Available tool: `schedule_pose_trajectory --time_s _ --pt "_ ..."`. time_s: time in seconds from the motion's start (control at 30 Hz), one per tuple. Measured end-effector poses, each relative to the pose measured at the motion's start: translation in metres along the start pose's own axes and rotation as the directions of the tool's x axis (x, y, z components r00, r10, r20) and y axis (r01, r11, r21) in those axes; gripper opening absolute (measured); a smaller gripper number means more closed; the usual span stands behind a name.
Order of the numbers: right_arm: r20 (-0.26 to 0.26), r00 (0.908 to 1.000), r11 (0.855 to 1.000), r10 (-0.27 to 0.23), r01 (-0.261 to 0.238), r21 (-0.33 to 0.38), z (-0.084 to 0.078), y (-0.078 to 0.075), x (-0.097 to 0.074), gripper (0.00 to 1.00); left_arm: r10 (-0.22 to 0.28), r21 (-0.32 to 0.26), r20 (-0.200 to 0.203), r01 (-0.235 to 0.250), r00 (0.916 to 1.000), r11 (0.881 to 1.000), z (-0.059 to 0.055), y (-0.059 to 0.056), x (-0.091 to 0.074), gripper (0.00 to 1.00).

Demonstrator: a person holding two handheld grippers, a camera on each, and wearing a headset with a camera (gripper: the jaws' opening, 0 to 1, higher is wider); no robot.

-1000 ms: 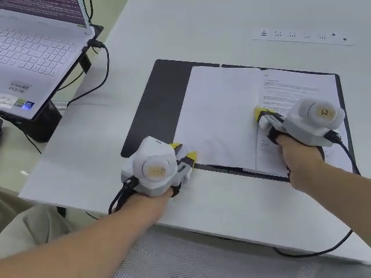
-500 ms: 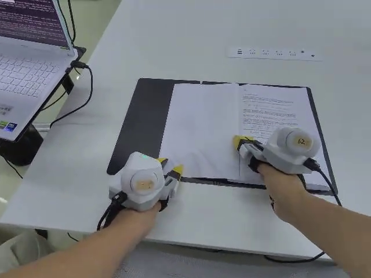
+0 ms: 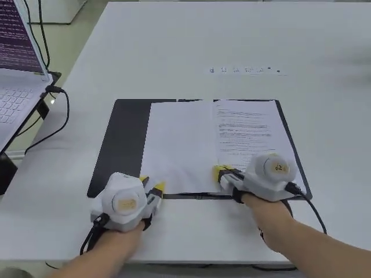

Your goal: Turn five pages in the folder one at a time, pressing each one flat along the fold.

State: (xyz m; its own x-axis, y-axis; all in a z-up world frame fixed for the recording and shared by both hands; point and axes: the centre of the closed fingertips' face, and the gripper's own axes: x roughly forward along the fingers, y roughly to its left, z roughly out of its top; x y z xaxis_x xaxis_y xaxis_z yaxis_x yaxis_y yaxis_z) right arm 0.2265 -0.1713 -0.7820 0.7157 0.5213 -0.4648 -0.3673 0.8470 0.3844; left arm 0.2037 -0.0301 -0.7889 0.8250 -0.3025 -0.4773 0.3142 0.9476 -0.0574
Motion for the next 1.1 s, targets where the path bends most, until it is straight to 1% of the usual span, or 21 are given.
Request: schedule_pose_trajectory --time_s 0.17,0.2,0.23,0.33,0.43,0.47,0.53,0.57,0.6,0.63,0.7,0.77,0.8,0.87,0.9,0.93,0.97,1.0,1.03,1.07,1.1 --pt "-0.053 0.9984 1.000 0.021 -0.020 0.015 -0.012 0.007 -0.013 0.00 0.000 0.000 -0.001 0.000 1.0000 1.000 0.000 0.000 -0.001 0.20" --pt "-0.068 0.9974 1.000 0.023 -0.021 0.019 -0.015 0.008 -0.016 0.00 0.000 0.000 -0.001 0.000 1.0000 1.000 -0.001 0.000 -0.002 0.20" --pt "-0.096 0.9949 1.000 0.030 -0.029 0.010 -0.019 0.012 -0.020 0.00 0.001 0.002 -0.003 -0.001 1.0000 1.000 -0.001 0.000 -0.002 0.20" --pt "-0.123 0.9916 0.999 0.041 -0.041 0.005 -0.025 0.015 -0.027 0.00 0.002 0.000 -0.003 -0.002 1.0000 1.000 -0.001 -0.001 -0.002 0.20" --pt "-0.151 0.9874 0.998 0.047 -0.040 0.053 -0.031 0.017 -0.034 0.00 0.004 -0.001 -0.005 -0.004 1.0000 1.000 0.000 0.000 -0.002 0.20" --pt "-0.167 0.9852 0.997 0.039 -0.028 0.067 -0.033 0.017 -0.037 0.00 0.006 -0.002 -0.006 -0.006 1.0000 1.000 0.000 0.000 -0.003 0.20" --pt "-0.215 0.9763 0.999 0.030 -0.020 0.049 -0.040 0.019 -0.042 0.00 0.007 -0.003 -0.008 -0.007 0.9999 1.000 -0.001 -0.001 -0.003 0.20" --pt "-0.248 0.9680 0.998 0.039 -0.025 0.057 -0.046 0.021 -0.046 0.00 0.007 -0.003 -0.008 -0.007 0.9999 1.000 -0.001 -0.001 -0.003 0.20" --pt "-0.256 0.9662 0.998 0.030 -0.017 0.053 -0.048 0.021 -0.048 0.00 0.007 -0.002 -0.009 -0.007 0.9999 1.000 -0.001 -0.001 -0.003 0.20" --pt "-0.248 0.9681 0.998 0.035 -0.022 0.056 -0.047 0.023 -0.050 0.00 0.007 -0.001 -0.010 -0.007 0.9999 1.000 -0.001 -0.001 -0.003 0.20" --pt "-0.235 0.9706 0.994 0.054 -0.031 0.101 -0.043 0.029 -0.057 0.00 0.008 -0.003 -0.014 -0.008 0.9999 1.000 -0.001 0.000 -0.003 0.20" --pt "-0.227 0.9718 0.993 0.063 -0.039 0.109 -0.037 0.034 -0.064 0.00 0.008 -0.002 -0.023 -0.008 0.9997 1.000 -0.001 -0.001 -0.002 0.20" --pt "-0.216 0.9736 0.991 0.074 -0.048 0.125 -0.032 0.040 -0.068 0.00 0.008 -0.003 -0.030 -0.008 0.9995 1.000 0.000 -0.001 -0.002 0.20" --pt "-0.184 0.9789 0.985 0.090 -0.061 0.160 -0.023 0.046 -0.073 0.00 0.007 -0.002 -0.046 -0.007 0.9989 1.000 0.001 -0.001 -0.003 0.20" --pt "-0.168 0.9814 0.981 0.093 -0.062 0.185 -0.018 0.049 -0.078 0.00 0.011 -0.010 -0.055 -0.012 0.9984 1.000 0.001 0.001 -0.002 0.19" --pt "-0.161 0.9826 0.979 0.094 -0.062 0.194 -0.015 0.051 -0.081 0.00 0.019 -0.031 -0.063 -0.021 0.9978 0.999 0.001 0.003 -0.002 0.18" --pt "-0.148 0.9847 0.975 0.092 -0.059 0.214 -0.011 0.054 -0.085 0.00 0.026 -0.089 -0.076 -0.033 0.9968 0.995 0.001 0.005 -0.002 0.16" --pt "-0.136 0.9857 0.972 0.099 -0.066 0.226 -0.007 0.057 -0.088 0.00 0.029 -0.116 -0.086 -0.038 0.9959 0.993 0.001 0.006 -0.002 0.15" --pt "-0.102 0.9898 0.963 0.098 -0.069 0.262 0.000 0.060 -0.092 0.00 0.025 -0.157 -0.102 -0.041 0.9945 0.987 0.002 0.008 -0.002 0.13" --pt "-0.085 0.9914 0.959 0.100 -0.073 0.272 0.005 0.061 -0.095 0.00 0.013 -0.190 -0.108 -0.034 0.9941 0.981 0.003 0.007 -0.002 0.13" --pt "-0.079 0.9919 0.958 0.100 -0.074 0.276 0.006 0.062 -0.096 0.00 -0.001 -0.227 -0.123 -0.027 0.9924 0.973 0.004 0.007 -0.001 0.13"
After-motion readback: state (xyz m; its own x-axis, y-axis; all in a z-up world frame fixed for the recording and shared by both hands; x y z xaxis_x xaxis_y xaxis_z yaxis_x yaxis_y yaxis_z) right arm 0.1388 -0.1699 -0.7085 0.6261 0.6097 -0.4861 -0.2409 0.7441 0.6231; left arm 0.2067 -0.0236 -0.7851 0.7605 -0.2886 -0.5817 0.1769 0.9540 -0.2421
